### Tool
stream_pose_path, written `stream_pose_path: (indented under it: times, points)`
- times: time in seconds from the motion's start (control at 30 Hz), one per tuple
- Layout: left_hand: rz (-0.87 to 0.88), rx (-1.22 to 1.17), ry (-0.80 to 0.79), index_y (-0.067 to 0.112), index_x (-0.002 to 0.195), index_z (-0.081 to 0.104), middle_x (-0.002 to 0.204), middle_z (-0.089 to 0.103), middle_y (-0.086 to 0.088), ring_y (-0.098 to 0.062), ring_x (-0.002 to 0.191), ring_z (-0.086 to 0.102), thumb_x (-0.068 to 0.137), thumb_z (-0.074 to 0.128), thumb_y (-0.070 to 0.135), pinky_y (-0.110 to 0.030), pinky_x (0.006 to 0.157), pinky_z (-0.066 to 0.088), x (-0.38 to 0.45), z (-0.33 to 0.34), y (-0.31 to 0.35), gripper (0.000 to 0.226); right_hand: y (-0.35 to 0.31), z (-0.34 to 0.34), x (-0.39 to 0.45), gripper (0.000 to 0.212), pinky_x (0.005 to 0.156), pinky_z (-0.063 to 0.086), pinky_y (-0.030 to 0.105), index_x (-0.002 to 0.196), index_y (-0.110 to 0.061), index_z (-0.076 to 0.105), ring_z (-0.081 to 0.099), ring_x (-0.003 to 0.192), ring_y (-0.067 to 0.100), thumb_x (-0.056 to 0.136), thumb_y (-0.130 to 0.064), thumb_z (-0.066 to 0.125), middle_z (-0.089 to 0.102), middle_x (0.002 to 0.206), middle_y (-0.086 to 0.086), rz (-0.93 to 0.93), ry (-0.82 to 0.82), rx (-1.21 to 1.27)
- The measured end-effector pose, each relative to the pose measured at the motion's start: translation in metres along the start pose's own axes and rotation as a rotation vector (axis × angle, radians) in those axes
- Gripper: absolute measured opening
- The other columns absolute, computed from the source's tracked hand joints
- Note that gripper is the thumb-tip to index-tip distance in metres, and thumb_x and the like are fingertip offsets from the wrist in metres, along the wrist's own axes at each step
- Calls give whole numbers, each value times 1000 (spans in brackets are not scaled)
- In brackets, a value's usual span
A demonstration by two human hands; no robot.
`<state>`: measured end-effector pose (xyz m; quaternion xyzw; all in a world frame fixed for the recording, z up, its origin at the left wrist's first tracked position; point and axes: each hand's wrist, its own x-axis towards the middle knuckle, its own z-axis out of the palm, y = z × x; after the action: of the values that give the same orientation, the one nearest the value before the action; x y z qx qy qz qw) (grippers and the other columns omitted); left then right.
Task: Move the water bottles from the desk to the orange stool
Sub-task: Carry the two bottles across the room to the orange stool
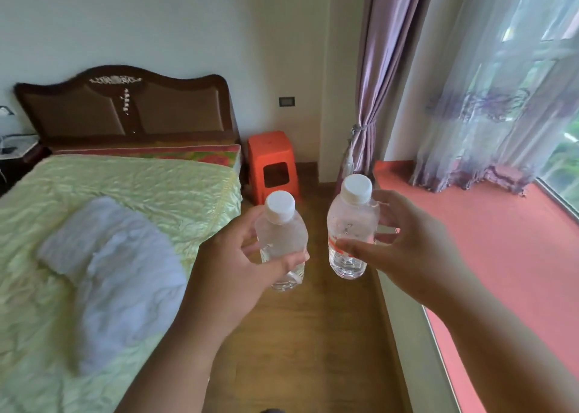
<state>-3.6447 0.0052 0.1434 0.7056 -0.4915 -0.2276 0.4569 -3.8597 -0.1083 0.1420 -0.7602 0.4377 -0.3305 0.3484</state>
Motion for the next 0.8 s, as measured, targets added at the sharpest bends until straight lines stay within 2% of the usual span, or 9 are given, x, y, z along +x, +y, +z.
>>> stream_pose_path:
  times: [0.07, 0.2, 0.33, 0.57, 0.7, 0.8]
  points:
    - [-29, 2, 24, 60, 118, 61, 113, 66, 37, 16, 101, 63, 59, 95, 45, -14, 86, 51, 5, 7, 0, 69, 7, -3, 14, 69, 80, 52, 15, 113, -56, 52, 64, 96, -12, 59, -49, 94, 63, 100, -40, -6, -30, -1]
    - [-86, -1, 63, 52, 125, 61, 118, 67, 28, 13, 102, 64, 58, 95, 44, -15, 87, 51, 20, 14, -3, 76, 15, -1, 36, 75, 84, 57, 24, 121, -48, 54, 65, 98, -10, 58, -51, 94, 68, 106, -31, 8, -83, 32]
    - [-105, 0, 67, 53, 125, 61, 118, 66, 32, 15, 103, 63, 58, 96, 42, -15, 89, 51, 39, 23, -8, 76, 24, 4, 57, 79, 87, 58, 29, 126, -43, 56, 64, 103, -8, 57, -55, 92, 69, 110, -27, 14, -126, 53]
    - [-117, -18, 25, 55, 125, 60, 118, 66, 34, 9, 106, 64, 58, 95, 45, -22, 94, 52, 97, 29, -28, 76, 41, 15, 99, 75, 83, 54, 17, 123, -51, 52, 61, 103, -14, 60, -52, 92, 65, 107, -35, 36, -114, -18]
    - [-101, -25, -13, 57, 127, 57, 121, 65, 31, 8, 109, 64, 58, 94, 50, -29, 91, 56, 147, 24, -46, 78, 42, 30, 136, 70, 74, 49, 8, 116, -59, 46, 58, 98, -20, 60, -58, 89, 57, 99, -49, 48, -83, -79]
    - [-80, -26, -18, 56, 127, 57, 122, 66, 29, 6, 109, 65, 58, 94, 52, -33, 96, 56, 188, 14, -60, 79, 37, 47, 168, 74, 77, 49, 10, 119, -58, 45, 59, 98, -18, 59, -61, 88, 55, 99, -48, 56, -71, -114]
